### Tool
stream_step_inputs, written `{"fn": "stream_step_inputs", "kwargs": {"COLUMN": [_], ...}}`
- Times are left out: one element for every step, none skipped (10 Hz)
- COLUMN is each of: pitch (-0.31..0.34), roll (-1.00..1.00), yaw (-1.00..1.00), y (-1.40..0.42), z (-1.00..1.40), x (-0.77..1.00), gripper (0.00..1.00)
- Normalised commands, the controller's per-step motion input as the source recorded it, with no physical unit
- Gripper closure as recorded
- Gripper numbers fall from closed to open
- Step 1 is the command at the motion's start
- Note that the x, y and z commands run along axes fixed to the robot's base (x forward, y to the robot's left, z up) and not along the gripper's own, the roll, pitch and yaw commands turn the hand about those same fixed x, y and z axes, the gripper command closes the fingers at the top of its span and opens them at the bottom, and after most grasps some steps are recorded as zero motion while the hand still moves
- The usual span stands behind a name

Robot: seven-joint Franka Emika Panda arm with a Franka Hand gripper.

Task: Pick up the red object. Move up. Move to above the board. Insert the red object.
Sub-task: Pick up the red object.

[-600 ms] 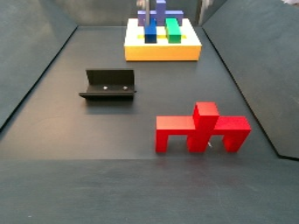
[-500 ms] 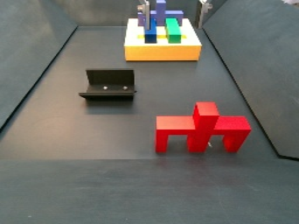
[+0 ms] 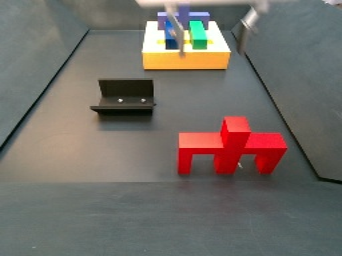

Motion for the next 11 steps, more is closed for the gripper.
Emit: {"fn": "stream_step_inputs", "kwargs": {"pitch": [-0.033,0.000,0.000,0.000,0.000,0.000,0.000,0.000,0.000,0.000,0.000], "roll": [0.14,0.26,0.31,0.28,0.24,0.17,0.19,0.27,0.28,0.30,0.31], "yaw": [-0.13,-0.14,-0.20,-0.21,-0.20,-0.23,-0.24,-0.18,-0.09,-0.06,-0.05], "y": [0.71,0.57,0.42,0.42,0.34,0.38,0.32,0.23,0.09,0.03,0.10], "z": [-0.46,-0.33,-0.22,-0.21,-0.21,-0.17,-0.23,-0.29,-0.32,-0.37,-0.37], "x": [-0.46,-0.33,-0.14,-0.18,-0.11,-0.05,0.00,-0.07,0.00,0.00,-0.03], "gripper": [0.00,0.00,0.00,0.00,0.00,0.00,0.00,0.00,0.00,0.00,0.00]}}
